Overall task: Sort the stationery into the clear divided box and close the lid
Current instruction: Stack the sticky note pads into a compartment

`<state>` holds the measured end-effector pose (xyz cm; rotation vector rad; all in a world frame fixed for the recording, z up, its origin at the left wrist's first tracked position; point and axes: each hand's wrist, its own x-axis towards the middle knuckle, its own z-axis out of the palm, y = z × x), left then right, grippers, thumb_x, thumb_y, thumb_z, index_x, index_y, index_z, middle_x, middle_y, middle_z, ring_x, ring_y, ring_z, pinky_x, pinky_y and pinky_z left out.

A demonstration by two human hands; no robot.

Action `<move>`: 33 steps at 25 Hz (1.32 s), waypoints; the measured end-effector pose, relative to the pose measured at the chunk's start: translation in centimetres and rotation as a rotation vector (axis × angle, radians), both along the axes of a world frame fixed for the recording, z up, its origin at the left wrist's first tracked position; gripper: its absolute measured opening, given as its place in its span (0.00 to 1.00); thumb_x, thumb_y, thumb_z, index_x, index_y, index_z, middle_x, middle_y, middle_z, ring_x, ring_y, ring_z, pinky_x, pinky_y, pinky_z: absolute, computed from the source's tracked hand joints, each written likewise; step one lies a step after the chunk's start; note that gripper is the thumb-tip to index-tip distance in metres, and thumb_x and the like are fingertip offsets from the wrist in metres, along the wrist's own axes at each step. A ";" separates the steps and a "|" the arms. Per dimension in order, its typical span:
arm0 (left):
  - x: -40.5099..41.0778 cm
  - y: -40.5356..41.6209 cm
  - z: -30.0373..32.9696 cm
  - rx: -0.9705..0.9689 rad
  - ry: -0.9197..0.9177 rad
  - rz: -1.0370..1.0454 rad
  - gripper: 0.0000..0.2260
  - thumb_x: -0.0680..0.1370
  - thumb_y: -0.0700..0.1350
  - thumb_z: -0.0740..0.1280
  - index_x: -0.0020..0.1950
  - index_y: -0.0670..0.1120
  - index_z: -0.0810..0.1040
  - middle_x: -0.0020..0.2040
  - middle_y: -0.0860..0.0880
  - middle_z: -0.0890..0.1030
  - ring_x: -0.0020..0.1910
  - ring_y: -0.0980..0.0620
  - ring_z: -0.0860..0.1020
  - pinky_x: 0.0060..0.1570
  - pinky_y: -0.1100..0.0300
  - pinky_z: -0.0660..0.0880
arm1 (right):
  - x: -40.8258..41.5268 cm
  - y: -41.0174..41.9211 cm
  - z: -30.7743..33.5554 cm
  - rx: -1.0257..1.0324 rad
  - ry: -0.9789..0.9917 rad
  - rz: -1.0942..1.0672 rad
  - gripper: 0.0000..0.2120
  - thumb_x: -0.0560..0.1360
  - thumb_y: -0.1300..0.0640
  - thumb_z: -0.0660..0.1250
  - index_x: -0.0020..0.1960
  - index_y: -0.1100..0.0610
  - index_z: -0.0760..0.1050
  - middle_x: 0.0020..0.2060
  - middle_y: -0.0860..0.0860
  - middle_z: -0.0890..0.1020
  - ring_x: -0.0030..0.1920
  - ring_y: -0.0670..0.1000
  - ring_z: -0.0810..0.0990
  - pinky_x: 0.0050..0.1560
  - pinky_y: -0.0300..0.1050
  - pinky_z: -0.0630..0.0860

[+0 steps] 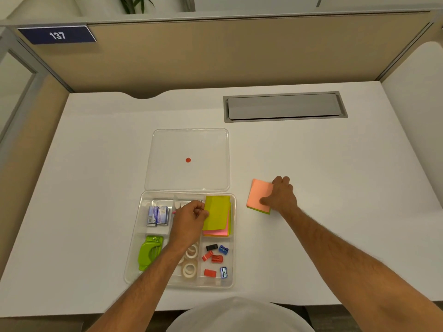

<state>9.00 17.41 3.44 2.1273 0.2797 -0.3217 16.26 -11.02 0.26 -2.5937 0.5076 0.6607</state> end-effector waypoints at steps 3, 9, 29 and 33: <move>0.0 -0.2 -0.2 0.071 -0.005 -0.006 0.05 0.75 0.42 0.71 0.41 0.51 0.79 0.33 0.52 0.80 0.35 0.53 0.79 0.36 0.56 0.77 | -0.2 -0.2 -0.2 0.117 -0.058 -0.084 0.25 0.67 0.59 0.74 0.57 0.58 0.63 0.52 0.55 0.73 0.51 0.59 0.76 0.45 0.53 0.76; 0.1 -0.7 -0.2 0.140 -0.003 -0.018 0.05 0.76 0.42 0.70 0.46 0.53 0.78 0.32 0.55 0.78 0.33 0.59 0.77 0.33 0.62 0.74 | -0.5 -0.5 0.9 0.313 -0.225 -0.247 0.11 0.71 0.62 0.69 0.51 0.62 0.71 0.45 0.57 0.79 0.45 0.60 0.78 0.42 0.49 0.73; -1.1 -0.9 2.4 -0.236 0.009 0.166 0.10 0.77 0.42 0.69 0.59 0.46 0.82 0.47 0.53 0.85 0.43 0.56 0.83 0.47 0.59 0.80 | -5.6 4.5 9.5 0.803 -0.390 -0.251 0.07 0.73 0.63 0.71 0.49 0.59 0.76 0.40 0.55 0.82 0.36 0.52 0.80 0.34 0.47 0.76; -1.3 -0.2 3.9 -0.415 0.069 0.077 0.12 0.78 0.41 0.69 0.60 0.49 0.82 0.49 0.53 0.85 0.49 0.58 0.82 0.53 0.60 0.78 | -6.1 7.4 9.4 0.884 -0.348 -0.238 0.07 0.73 0.63 0.71 0.50 0.59 0.77 0.39 0.55 0.83 0.35 0.51 0.80 0.34 0.47 0.77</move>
